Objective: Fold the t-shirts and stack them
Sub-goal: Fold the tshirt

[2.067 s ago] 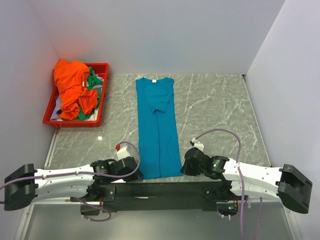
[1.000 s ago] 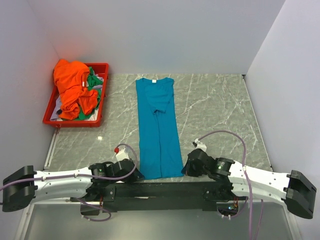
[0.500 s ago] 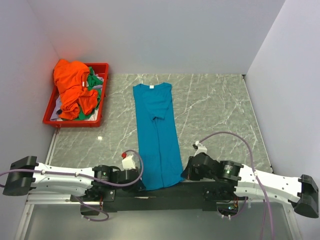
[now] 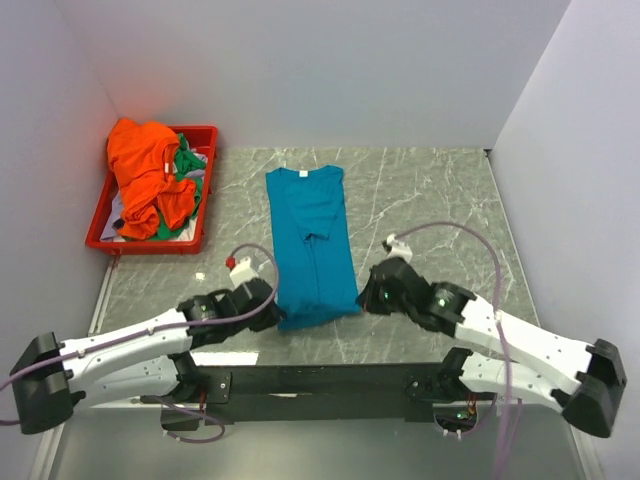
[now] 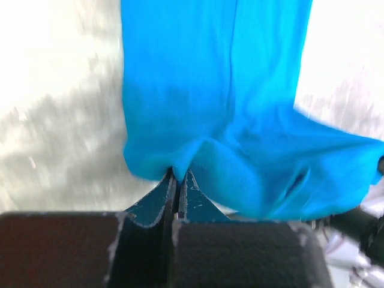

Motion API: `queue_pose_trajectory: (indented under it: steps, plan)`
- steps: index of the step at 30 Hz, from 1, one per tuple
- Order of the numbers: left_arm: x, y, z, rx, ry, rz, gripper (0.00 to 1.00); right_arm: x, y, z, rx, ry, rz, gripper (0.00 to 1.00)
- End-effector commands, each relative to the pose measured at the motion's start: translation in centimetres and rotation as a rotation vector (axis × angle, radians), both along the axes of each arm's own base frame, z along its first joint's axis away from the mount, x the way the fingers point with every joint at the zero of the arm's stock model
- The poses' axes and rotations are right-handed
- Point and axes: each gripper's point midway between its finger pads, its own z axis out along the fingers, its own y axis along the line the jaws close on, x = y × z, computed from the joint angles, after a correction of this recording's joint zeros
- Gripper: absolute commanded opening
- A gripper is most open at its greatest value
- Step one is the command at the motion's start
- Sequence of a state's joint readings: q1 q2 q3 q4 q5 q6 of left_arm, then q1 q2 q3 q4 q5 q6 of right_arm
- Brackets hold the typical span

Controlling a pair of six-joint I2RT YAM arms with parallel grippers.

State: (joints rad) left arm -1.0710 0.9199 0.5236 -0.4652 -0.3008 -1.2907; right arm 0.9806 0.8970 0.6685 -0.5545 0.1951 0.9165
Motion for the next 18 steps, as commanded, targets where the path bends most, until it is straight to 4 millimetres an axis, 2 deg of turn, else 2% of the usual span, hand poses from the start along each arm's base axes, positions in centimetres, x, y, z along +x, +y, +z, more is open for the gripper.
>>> queue_pose_trajectory:
  steps: [1, 4, 8, 10, 17, 18]
  plan:
    - [4.1, -0.4, 2.6, 0.014, -0.113, -0.033, 0.00, 4.9, 0.1, 1.6, -0.032, -0.080, 0.002, 0.00]
    - [6.7, -0.7, 3.2, 0.021, -0.137, -0.024, 0.00, 8.1, 0.4, 1.5, -0.074, -0.085, -0.015, 0.00]
    - [11.2, 0.1, 3.6, 0.057, -0.131, 0.044, 0.00, 12.2, 0.6, 1.3, -0.091, -0.062, -0.040, 0.00]
    - [12.4, 0.2, 3.5, 0.067, -0.134, 0.049, 0.00, 14.0, 1.0, 1.1, -0.109, -0.052, -0.042, 0.00]
    - [17.1, 1.0, 2.6, 0.120, -0.103, 0.092, 0.01, 18.4, 2.2, 0.2, -0.117, -0.006, -0.033, 0.00]
    - [17.5, 1.0, 2.5, 0.117, -0.099, 0.091, 0.00, 18.9, 2.3, -0.6, -0.131, 0.008, -0.033, 0.00]
